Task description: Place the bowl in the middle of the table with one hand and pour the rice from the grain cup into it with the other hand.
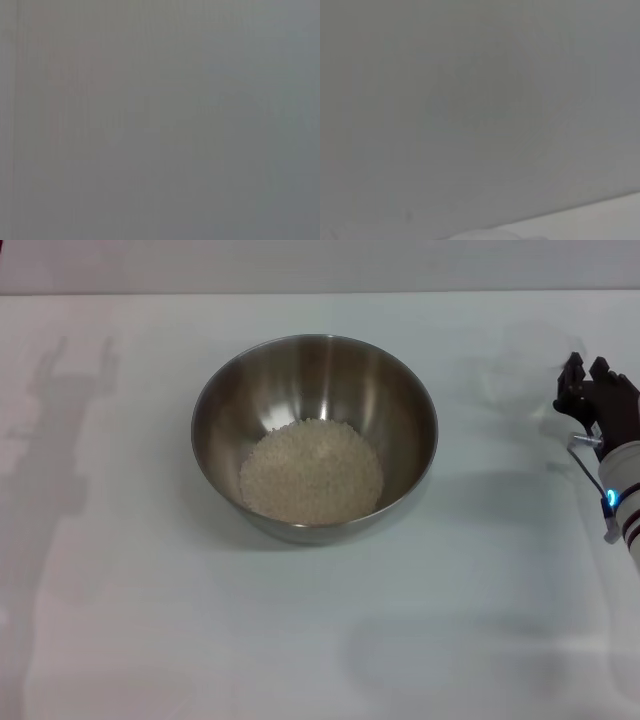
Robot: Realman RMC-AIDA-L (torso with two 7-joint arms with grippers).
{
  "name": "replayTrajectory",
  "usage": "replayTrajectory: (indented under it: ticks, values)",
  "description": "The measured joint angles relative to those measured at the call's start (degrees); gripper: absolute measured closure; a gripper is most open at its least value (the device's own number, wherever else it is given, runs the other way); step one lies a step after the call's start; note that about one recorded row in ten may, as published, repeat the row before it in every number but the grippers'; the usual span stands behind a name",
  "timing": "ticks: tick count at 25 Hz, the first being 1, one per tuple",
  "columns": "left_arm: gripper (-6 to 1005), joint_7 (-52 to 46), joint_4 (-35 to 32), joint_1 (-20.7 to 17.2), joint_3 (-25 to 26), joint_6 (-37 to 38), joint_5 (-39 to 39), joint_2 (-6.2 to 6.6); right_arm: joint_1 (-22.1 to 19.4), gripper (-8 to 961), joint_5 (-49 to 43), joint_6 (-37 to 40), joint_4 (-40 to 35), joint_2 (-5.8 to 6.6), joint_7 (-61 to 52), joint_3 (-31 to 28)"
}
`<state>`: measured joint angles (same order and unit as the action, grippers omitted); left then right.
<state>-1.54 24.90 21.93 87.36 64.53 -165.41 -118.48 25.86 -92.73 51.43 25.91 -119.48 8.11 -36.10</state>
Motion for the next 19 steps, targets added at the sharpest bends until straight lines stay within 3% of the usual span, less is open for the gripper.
replayTrajectory:
  ticks: [10,16,19]
  values:
    - [413,-0.16,-0.36,0.18,0.31,-1.43,0.00,0.10,-2.06,678,0.00,5.33,1.50,0.13,0.05,3.66]
    - [413,-0.34,-0.33,0.10,0.39,-1.78,0.02,0.15,-5.65,519,0.36,10.38,3.87,-0.03,4.50,3.37]
    - [413,0.02,-0.60,-0.28,1.33,-3.32,0.28,0.25,-8.62,519,0.63,15.30,6.13,0.00,9.46,1.77]
